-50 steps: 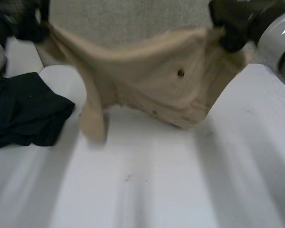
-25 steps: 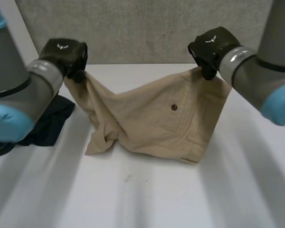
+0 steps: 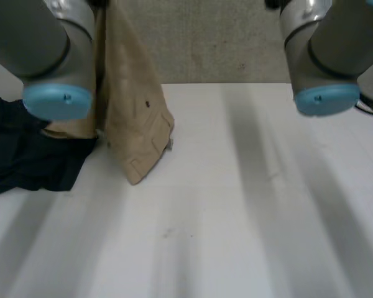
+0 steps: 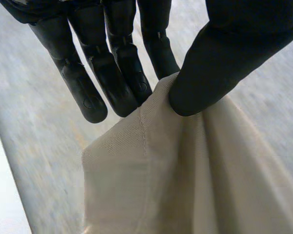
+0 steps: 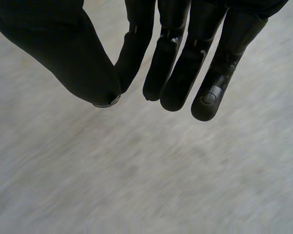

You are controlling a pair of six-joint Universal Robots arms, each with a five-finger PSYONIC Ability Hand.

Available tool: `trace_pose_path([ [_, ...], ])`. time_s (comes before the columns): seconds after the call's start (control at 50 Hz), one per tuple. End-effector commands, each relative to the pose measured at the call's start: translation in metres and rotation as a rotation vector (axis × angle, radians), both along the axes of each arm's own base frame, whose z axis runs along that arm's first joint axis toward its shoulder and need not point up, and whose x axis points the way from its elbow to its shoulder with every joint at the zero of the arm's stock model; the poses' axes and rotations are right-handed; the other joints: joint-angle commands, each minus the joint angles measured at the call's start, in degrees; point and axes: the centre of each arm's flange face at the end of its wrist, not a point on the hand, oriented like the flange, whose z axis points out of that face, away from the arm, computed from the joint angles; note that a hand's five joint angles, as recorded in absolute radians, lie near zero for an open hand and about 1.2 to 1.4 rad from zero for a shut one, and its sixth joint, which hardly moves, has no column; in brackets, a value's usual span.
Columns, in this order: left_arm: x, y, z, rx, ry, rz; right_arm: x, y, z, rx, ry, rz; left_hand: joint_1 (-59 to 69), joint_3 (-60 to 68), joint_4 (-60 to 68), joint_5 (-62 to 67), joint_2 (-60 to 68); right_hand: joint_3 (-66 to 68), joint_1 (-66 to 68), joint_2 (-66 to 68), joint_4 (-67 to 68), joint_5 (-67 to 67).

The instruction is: Fold the laundry.

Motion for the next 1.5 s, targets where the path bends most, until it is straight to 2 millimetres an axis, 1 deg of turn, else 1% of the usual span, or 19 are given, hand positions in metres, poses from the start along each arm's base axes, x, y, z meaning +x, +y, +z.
trace_pose_path([
  [0.02, 0.002, 0.015, -0.063, 0.198, -0.116, -0.021, 0.001, 0.015, -0.077, 0.376, 0.12, 0.052, 14.68, 11.63, 11.12, 13.64, 11.35, -44.8, -34.54, -44.73, -45.34, -44.37],
  [0.1, 0.006, 0.034, -0.061, 0.213, -0.133, -0.044, -0.001, 0.021, -0.093, 0.496, 0.104, 0.102, 14.68, 11.63, 11.12, 13.64, 11.35, -56.3, -46.04, -56.23, -56.84, -55.87],
  [0.16, 0.006, 0.054, -0.047, 0.186, -0.131, -0.091, 0.002, 0.026, -0.098, 0.572, 0.088, 0.209, 14.68, 11.63, 11.12, 13.64, 11.35, -57.75, -47.49, -57.68, -58.29, -57.32],
  [0.22, 0.009, 0.071, -0.031, 0.151, -0.129, -0.134, -0.001, 0.02, -0.098, 0.617, 0.062, 0.3, 14.68, 11.63, 11.12, 13.64, 11.35, -57.75, -47.49, -57.68, -58.29, -57.32],
  [0.36, 0.017, 0.112, -0.006, 0.092, -0.124, -0.216, 0.005, 0.003, -0.122, 0.758, -0.009, 0.398, 14.68, 11.63, 11.12, 13.64, 11.35, -57.75, -47.49, -57.68, -58.29, -57.32],
  [0.56, 0.021, 0.163, 0.004, 0.065, -0.132, -0.315, 0.02, -0.008, -0.165, 0.966, -0.141, 0.636, 14.68, 11.63, 11.12, 13.64, 11.35, -57.75, -47.49, -57.68, -58.29, -57.32],
  [0.72, 0.027, 0.174, 0.006, 0.058, -0.131, -0.323, 0.035, -0.018, -0.195, 1.055, -0.312, 0.695, 14.68, 11.63, 11.12, 13.64, 11.35, -57.75, -47.49, -57.68, -58.29, -57.32],
  [0.98, 0.033, 0.189, 0.014, 0.05, -0.122, -0.34, 0.054, -0.007, -0.236, 1.141, -0.32, 0.76, 14.68, 11.63, 11.12, 13.64, 11.35, -57.75, -47.49, -57.68, -58.29, -57.32],
  [1.12, 0.034, 0.193, 0.016, 0.043, -0.122, -0.346, 0.077, 0.026, -0.258, 1.237, -0.244, 0.939, 14.68, 11.63, 11.12, 13.64, 11.35, -46.42, -36.16, -46.36, -46.97, -45.99],
  [1.18, 0.034, 0.191, 0.015, 0.045, -0.123, -0.342, 0.08, 0.032, -0.26, 1.256, -0.232, 0.975, 14.68, 11.63, 11.12, 13.64, 11.35, -38.01, -27.76, -37.95, -38.56, -37.59],
  [1.26, 0.033, 0.188, 0.01, 0.057, -0.13, -0.339, 0.082, 0.03, -0.251, 1.225, -0.235, 0.989, 14.68, 11.63, 11.12, 13.64, 11.35, 6.65, 16.91, 6.71, 6.11, 7.08],
  [1.28, 0.033, 0.188, 0.009, 0.06, -0.132, -0.339, 0.083, 0.024, -0.242, 1.173, -0.245, 0.978, 14.68, 11.63, 11.12, 13.64, 11.35, 12.2, 22.46, 12.26, 11.65, 12.63],
  [1.34, 0.033, 0.186, 0.007, 0.065, -0.137, -0.336, 0.081, 0.008, -0.221, 1.061, -0.287, 0.909, 14.68, 11.63, 11.12, 13.64, 11.35, 12.25, 22.51, 12.32, 11.71, 12.68],
  [1.36, 0.033, 0.184, 0.007, 0.065, -0.137, -0.331, 0.074, -0.004, -0.199, 0.979, -0.321, 0.854, 14.68, 11.63, 11.12, 13.64, 11.35, 12.25, 22.51, 12.32, 11.71, 12.68],
  [1.4, 0.033, 0.182, 0.006, 0.068, -0.139, -0.326, 0.065, -0.015, -0.179, 0.908, -0.345, 0.806, 14.68, 11.63, 11.12, 13.64, 11.35, 12.25, 22.51, 12.32, 11.71, 12.68],
  [1.42, 0.034, 0.181, 0.006, 0.067, -0.138, -0.323, 0.048, -0.029, -0.155, 0.837, -0.367, 0.756, 14.68, 11.63, 11.12, 13.64, 11.35, 12.25, 22.51, 12.32, 11.71, 12.68],
  [1.44, 0.033, 0.179, 0.005, 0.068, -0.138, -0.319, 0.039, -0.036, -0.145, 0.805, -0.371, 0.735, 14.68, 11.63, 11.12, 13.64, 11.35, 12.25, 22.51, 12.32, 11.71, 12.68],
  [1.48, 0.033, 0.176, 0.004, 0.073, -0.14, -0.313, 0.026, -0.043, -0.124, 0.739, -0.361, 0.71, 14.68, 11.63, 11.12, 13.64, 11.35, 12.25, 22.51, 12.32, 11.71, 12.68],
  [1.5, 0.033, 0.174, 0.004, 0.074, -0.141, -0.31, 0.015, -0.046, -0.105, 0.678, -0.335, 0.687, 14.68, 11.63, 11.12, 13.64, 11.35, 12.25, 22.51, 12.32, 11.71, 12.68],
])
